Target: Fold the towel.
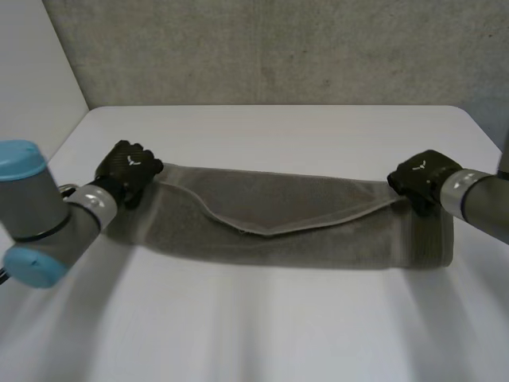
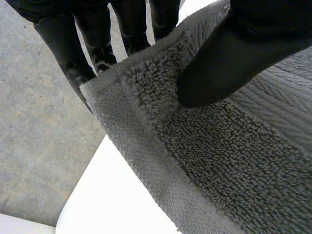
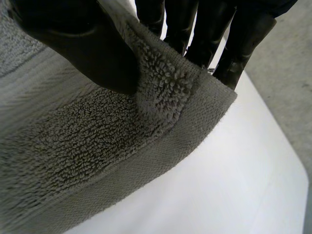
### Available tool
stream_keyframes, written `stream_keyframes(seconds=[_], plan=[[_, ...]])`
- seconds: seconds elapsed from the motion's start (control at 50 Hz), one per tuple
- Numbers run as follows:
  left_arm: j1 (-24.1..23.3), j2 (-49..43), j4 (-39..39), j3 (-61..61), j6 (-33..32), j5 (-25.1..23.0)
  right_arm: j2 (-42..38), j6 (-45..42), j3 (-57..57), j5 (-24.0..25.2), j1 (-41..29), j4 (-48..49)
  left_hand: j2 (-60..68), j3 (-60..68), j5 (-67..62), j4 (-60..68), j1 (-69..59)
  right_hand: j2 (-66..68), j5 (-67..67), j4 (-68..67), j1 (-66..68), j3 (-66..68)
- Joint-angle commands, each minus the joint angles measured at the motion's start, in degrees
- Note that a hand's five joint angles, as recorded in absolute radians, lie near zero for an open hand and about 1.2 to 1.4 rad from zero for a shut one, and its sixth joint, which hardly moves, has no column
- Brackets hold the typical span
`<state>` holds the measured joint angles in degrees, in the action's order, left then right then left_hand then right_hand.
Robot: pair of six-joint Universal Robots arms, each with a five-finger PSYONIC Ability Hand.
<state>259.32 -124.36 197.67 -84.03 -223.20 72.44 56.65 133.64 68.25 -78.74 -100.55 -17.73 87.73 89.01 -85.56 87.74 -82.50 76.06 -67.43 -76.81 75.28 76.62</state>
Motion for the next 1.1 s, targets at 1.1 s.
stream_keyframes(seconds=[1.1], plan=[[-4.35,-6.17,15.73,7.23,1.51,11.85,1.95,7.32,4.41,-11.35,-4.92,34.87,-77.18,-78.46,85.01,-77.19,71.95,-66.06,67.43,66.81,-65.28,-66.62]])
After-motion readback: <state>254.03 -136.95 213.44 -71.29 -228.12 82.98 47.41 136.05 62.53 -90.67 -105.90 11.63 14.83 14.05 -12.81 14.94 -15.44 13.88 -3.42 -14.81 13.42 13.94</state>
